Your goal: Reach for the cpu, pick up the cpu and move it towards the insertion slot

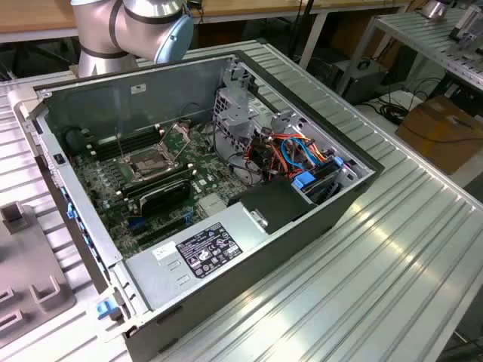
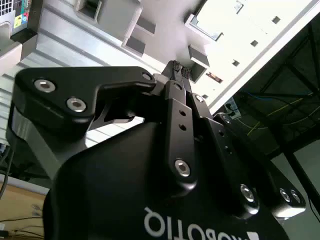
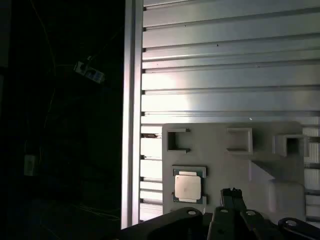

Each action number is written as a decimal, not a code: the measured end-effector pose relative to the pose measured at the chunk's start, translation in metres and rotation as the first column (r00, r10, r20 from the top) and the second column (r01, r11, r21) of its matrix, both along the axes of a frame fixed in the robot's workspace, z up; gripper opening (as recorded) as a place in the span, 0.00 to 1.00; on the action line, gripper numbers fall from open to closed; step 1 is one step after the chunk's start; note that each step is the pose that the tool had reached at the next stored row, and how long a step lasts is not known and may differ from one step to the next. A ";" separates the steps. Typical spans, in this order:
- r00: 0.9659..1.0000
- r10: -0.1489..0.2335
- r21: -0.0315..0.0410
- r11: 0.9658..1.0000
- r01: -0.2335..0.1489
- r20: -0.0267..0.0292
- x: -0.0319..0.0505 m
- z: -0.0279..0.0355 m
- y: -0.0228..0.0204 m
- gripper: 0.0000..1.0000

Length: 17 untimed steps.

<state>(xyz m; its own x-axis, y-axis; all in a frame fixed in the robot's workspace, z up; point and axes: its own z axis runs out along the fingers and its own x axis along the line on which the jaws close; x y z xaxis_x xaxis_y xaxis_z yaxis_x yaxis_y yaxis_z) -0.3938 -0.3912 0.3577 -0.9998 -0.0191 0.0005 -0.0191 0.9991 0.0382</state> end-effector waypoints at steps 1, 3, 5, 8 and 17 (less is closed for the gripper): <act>1.000 0.000 0.000 1.000 0.000 0.000 0.0000 0.0000 0.0000 0.11; 1.000 0.000 0.000 1.000 0.000 0.000 -0.0015 0.0000 0.0000 0.11; 1.000 0.000 0.000 1.000 0.000 0.000 -0.0029 0.0000 0.0000 0.11; 1.000 0.000 0.000 1.000 0.000 0.000 -0.0083 0.0000 0.0000 0.11; 1.000 0.000 0.000 1.000 0.000 0.002 -0.0311 -0.0004 -0.0132 0.11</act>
